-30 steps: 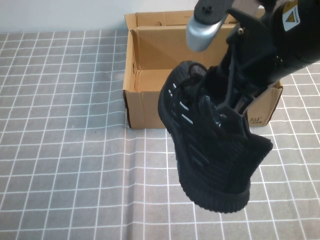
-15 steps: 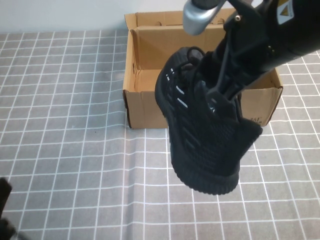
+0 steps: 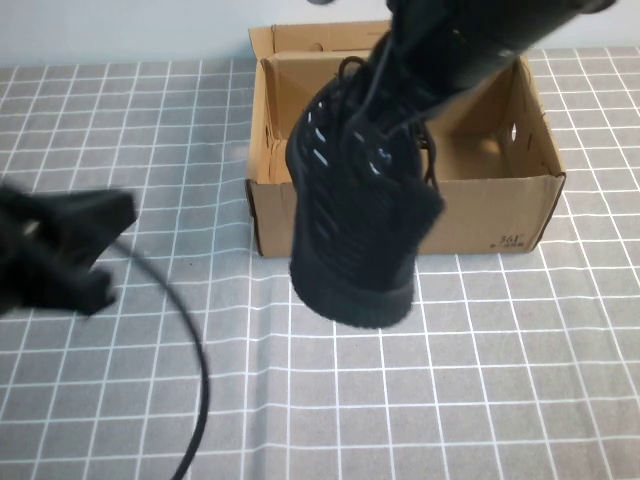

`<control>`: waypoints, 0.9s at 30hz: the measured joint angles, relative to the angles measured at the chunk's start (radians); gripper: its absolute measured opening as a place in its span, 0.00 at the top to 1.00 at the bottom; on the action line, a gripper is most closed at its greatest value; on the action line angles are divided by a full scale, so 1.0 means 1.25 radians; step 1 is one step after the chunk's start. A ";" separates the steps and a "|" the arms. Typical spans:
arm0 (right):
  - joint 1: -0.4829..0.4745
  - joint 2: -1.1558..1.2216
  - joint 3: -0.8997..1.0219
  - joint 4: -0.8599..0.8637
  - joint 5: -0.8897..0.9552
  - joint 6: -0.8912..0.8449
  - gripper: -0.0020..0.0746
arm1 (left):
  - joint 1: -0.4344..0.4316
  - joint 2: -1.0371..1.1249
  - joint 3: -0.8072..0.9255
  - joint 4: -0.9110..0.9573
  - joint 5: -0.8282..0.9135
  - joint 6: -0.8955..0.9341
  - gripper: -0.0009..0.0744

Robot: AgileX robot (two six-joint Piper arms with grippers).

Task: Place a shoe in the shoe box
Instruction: Hand over the shoe

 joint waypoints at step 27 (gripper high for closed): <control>-0.118 0.164 -0.210 0.027 0.064 0.104 0.97 | -0.369 0.290 -0.223 -0.123 -0.115 0.286 0.14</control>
